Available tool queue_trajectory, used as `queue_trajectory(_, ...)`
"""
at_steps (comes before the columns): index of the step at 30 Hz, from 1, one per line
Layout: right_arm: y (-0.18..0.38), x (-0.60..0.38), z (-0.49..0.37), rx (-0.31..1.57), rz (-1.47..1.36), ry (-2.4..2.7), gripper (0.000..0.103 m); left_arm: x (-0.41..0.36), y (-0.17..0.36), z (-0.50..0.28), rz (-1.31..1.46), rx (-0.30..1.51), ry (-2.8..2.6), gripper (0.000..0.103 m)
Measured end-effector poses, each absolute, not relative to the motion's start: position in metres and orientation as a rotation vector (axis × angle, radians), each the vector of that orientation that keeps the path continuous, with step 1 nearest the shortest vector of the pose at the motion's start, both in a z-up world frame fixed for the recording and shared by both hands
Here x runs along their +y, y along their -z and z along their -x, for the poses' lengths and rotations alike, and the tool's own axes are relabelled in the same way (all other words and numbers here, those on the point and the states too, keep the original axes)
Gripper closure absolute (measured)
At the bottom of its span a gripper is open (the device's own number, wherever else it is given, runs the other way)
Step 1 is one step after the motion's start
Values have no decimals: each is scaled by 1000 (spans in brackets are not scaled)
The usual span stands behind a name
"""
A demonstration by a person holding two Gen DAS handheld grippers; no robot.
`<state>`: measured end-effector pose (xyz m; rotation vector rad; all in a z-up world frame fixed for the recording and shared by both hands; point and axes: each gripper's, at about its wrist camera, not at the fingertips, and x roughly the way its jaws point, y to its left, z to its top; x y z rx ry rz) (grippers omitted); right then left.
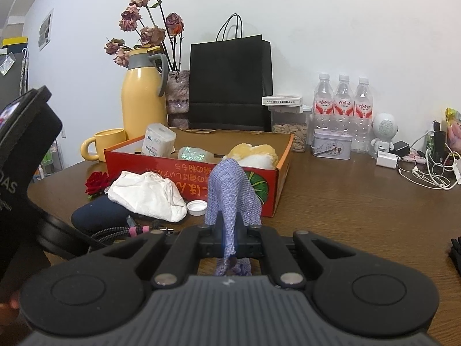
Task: Organize objects
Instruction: 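Grasp the black braided cable with the left gripper while the right carries the cloth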
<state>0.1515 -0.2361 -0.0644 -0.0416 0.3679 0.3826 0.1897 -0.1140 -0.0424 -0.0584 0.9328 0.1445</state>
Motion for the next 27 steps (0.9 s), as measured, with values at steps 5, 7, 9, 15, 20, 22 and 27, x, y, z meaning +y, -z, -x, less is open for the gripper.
queue_trajectory(5, 65, -236, -150, 359, 45, -382, 98, -112, 38, -181, 67, 916, -112, 17)
queue_trajectory(7, 65, -236, -148, 354, 47, -378, 98, -110, 32, -174, 57, 883, -98, 17)
queue_trajectory(9, 63, -235, -146, 346, 51, -377, 98, -109, 25, -168, 31, 852, -85, 17)
queue_trajectory(15, 58, -229, -141, 336, 56, -365, 98, -98, 4, -150, 5, 761, -34, 17)
queue_trajectory(20, 46, -213, -140, 322, 69, -361, 98, -85, -9, -148, 1, 721, -17, 17)
queue_trajectory(22, 44, -209, -140, 319, 72, -361, 98, -77, -15, -150, 6, 706, -10, 17)
queue_trajectory(27, 32, -190, -147, 307, 81, -364, 98, -59, -27, -160, 11, 670, -3, 17)
